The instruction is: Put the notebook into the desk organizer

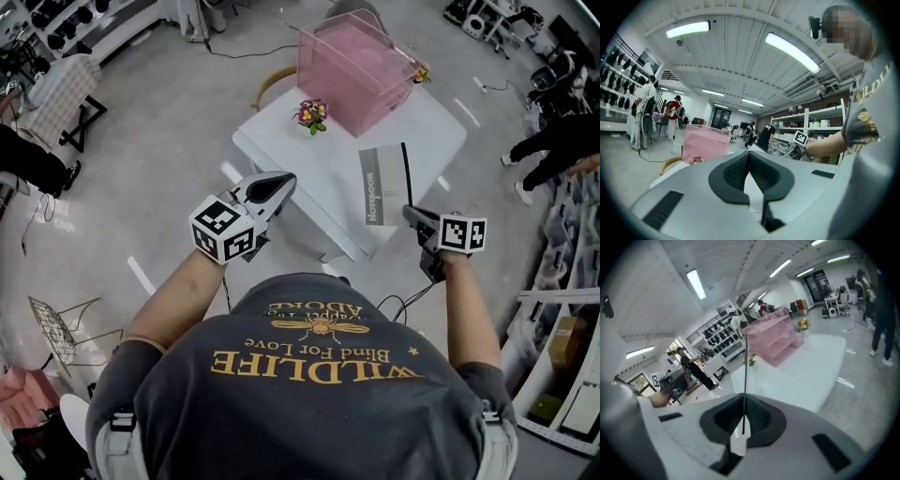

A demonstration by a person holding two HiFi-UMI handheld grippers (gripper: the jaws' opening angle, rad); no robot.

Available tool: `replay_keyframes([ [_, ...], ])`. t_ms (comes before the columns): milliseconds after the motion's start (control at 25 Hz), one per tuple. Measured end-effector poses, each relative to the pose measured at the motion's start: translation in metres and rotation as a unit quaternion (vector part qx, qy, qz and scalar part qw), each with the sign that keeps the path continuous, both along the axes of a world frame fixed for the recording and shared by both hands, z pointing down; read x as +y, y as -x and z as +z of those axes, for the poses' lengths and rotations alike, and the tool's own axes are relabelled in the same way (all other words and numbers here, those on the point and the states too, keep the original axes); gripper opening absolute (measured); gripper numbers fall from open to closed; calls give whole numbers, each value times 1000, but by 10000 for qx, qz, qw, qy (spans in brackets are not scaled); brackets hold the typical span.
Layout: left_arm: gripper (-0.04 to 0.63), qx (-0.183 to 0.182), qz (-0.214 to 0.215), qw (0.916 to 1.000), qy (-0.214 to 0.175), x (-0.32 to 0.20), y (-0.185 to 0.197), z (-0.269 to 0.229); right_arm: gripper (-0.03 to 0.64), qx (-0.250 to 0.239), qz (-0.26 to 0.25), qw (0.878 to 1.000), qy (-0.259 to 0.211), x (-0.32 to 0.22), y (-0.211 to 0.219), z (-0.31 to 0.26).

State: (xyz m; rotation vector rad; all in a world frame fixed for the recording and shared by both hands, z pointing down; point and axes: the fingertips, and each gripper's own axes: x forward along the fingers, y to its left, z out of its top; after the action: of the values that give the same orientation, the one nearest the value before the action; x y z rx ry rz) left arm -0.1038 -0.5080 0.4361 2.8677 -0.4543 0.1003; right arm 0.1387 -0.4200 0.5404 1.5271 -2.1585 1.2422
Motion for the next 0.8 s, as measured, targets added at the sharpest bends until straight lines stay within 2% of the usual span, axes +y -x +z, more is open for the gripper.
replay_keyframes([
  [240,-3,104,-195,9994,-261,-31,-42,-37,9,142,-527,9951,-827,-71,-50,-100],
  [480,-3,296,-760,9961,-338,-79,-97,-66,9,362,-1404,9792,-1421,-176,-93,-175],
  [640,-3,318,-1111,9927,-335,-107,-122,-80,9,398,-1860,9709,-1457,-245,-106,-192],
  [800,-3,211,-1277,9910,-345,-120,-137,-89,9,295,-2149,9690,-1182,-302,-112,-188],
])
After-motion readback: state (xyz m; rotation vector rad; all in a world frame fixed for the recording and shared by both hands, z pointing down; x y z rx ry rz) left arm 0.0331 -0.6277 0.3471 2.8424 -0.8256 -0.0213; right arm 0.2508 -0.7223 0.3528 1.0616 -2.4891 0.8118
